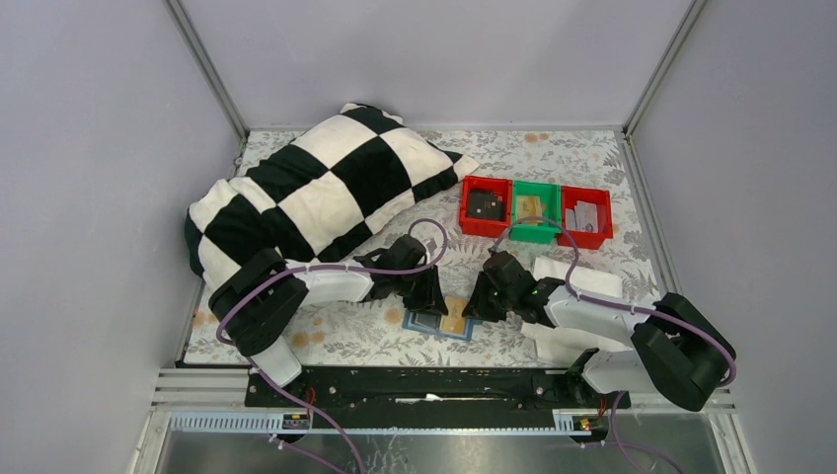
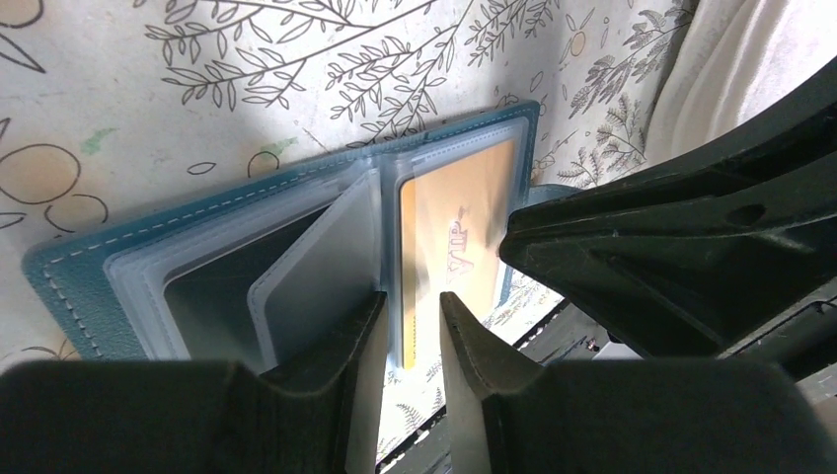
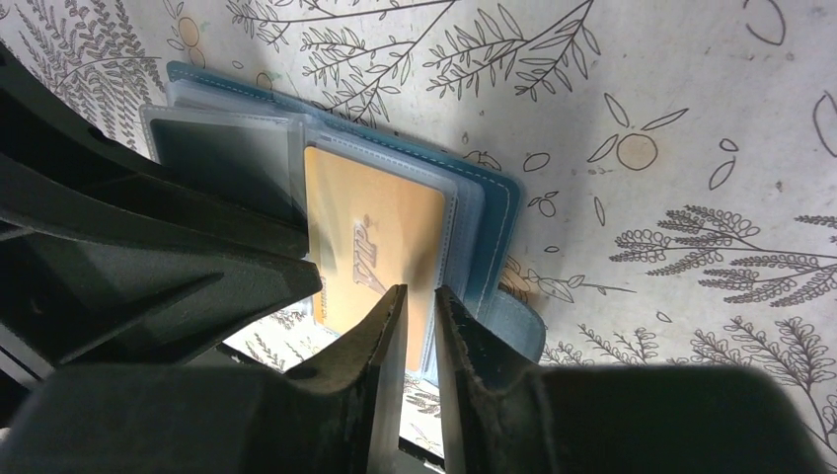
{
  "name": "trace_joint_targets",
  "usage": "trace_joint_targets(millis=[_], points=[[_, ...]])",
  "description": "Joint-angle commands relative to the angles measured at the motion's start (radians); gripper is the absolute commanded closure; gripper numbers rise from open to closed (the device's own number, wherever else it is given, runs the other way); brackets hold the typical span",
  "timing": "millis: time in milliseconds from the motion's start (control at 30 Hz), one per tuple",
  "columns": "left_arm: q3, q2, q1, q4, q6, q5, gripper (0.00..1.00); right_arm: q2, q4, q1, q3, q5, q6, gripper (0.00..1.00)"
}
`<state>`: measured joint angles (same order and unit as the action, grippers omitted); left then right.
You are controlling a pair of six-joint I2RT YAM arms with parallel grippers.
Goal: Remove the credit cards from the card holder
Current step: Remove the credit card from the card holder.
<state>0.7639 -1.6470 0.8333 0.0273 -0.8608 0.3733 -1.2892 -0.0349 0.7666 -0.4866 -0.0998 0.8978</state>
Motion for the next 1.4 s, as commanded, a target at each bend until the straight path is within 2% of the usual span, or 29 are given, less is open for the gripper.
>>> trace_joint_targets(millis=[0,167,567,1133,1367], points=[[-0.015,-0.014,0.001,-0.005,0.022,-0.028,0.7,-0.022,0.026,0.006,0.007,-0.014,0.013,0.78],[-0.022,-0.013,0.001,-0.017,0.016,-0.025,0.75,-0.039,0.061,0.006,0.019,-0.021,0.024,0.81],[-0.037,0.005,0.001,-0.068,-0.006,0.001,1.0,-0.044,0.063,0.006,0.025,-0.021,0.027,0.82],[-0.084,0.117,-0.062,-0.004,0.042,-0.022,1.0,-0.059,0.073,0.006,0.06,0.005,0.036,0.86],[-0.078,0.128,-0.063,-0.007,0.022,-0.004,1.0,0.01,0.044,0.006,0.031,-0.005,0.023,0.84]])
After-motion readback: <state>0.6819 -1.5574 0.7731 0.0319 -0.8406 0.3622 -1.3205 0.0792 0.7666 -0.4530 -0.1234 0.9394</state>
